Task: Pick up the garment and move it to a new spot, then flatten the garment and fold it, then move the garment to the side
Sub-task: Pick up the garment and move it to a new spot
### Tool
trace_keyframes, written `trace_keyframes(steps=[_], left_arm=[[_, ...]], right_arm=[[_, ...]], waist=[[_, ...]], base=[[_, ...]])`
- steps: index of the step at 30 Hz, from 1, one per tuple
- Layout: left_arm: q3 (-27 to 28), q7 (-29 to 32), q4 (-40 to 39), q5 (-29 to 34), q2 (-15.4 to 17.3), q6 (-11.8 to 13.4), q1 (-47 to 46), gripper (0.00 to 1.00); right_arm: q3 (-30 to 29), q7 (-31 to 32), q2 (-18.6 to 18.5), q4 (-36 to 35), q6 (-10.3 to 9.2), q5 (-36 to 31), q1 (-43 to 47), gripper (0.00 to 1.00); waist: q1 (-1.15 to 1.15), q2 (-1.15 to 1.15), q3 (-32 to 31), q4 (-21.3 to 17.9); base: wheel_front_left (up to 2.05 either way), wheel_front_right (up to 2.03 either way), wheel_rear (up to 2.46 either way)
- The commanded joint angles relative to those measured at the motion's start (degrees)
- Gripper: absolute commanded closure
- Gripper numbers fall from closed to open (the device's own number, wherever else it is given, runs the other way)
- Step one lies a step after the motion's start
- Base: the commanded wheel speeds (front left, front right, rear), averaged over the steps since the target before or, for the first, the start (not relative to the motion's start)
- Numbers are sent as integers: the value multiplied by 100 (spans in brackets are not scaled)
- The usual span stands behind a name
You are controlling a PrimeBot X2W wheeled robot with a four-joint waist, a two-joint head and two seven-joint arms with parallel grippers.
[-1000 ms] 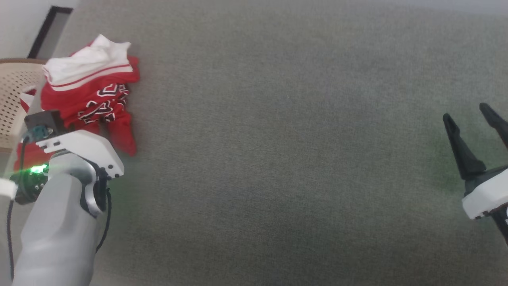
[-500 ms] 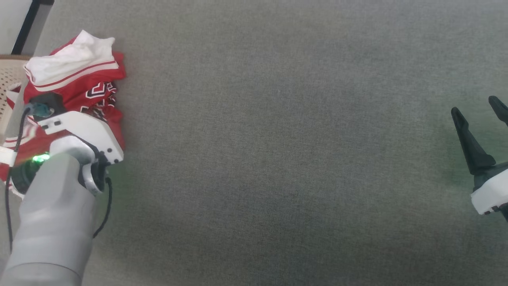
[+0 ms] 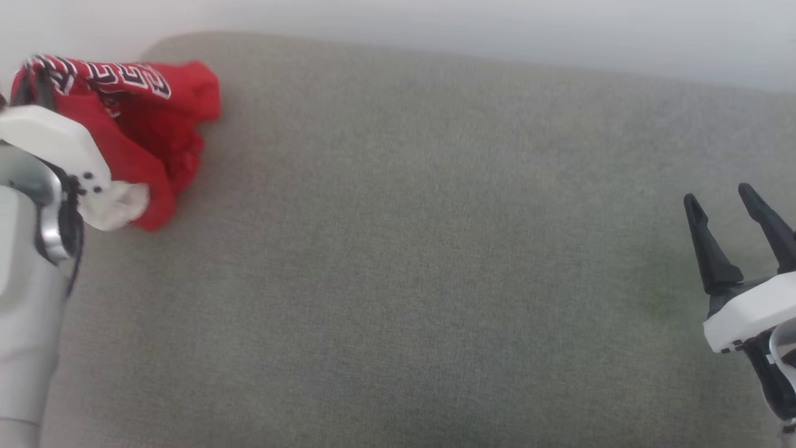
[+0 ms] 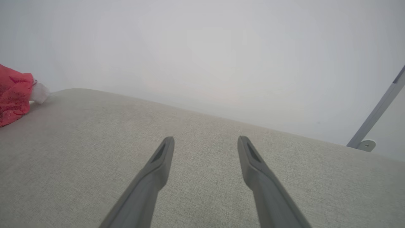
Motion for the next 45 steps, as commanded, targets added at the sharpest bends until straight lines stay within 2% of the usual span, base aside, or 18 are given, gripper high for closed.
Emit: trace_keyframes(steps=[1, 12, 21, 30, 38, 45], left_arm=[[-1, 96, -323, 47, 131, 45, 84, 100], [44, 1454, -3228, 209, 959, 392, 582, 100], [-36, 2365, -4825, 212, 1247, 581, 899, 100], [-389, 2843, -5629, 319, 1109, 756, 1110, 100], [-998, 3115, -5954, 414, 632, 841, 977, 100], [-1529, 3251, -5817, 468, 217, 924, 1177, 100]], right_arm=[[-54, -59, 75, 43, 0, -64, 59, 0], [-157, -159, 515, 136, 0, -254, 111, 0], [-420, -217, 679, 190, 0, -381, 85, 0], [-783, -295, 701, 182, 0, -481, -1, 0], [-1109, -340, 760, 184, 1, -540, -12, 0], [-1222, -420, 867, 274, 1, -519, 79, 0]], waist=[[0, 0, -256, 13], [0, 0, -743, -61], [0, 0, -948, -372], [0, 0, -947, -1012], [0, 0, -805, -1683], [0, 0, -662, -2061]], base=[[0, 0, 0], [0, 0, 0], [0, 0, 0], [0, 0, 0], [0, 0, 0], [0, 0, 0]])
